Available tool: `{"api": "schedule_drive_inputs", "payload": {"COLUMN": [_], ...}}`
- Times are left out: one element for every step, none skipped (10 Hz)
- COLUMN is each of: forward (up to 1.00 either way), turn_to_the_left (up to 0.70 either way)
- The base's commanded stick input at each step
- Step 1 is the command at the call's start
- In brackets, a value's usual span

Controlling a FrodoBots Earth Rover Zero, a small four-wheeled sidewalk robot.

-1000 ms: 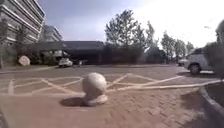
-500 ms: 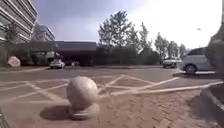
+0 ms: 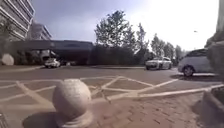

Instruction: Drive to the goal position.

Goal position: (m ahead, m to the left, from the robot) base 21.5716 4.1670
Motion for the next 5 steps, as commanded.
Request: {"api": "schedule_drive_inputs", "payload": {"forward": [0.45, 0.45, 0.45, 0.45, 0.45], "turn_to_the_left": [-0.27, -0.27, -0.27, -0.27, -0.27]}}
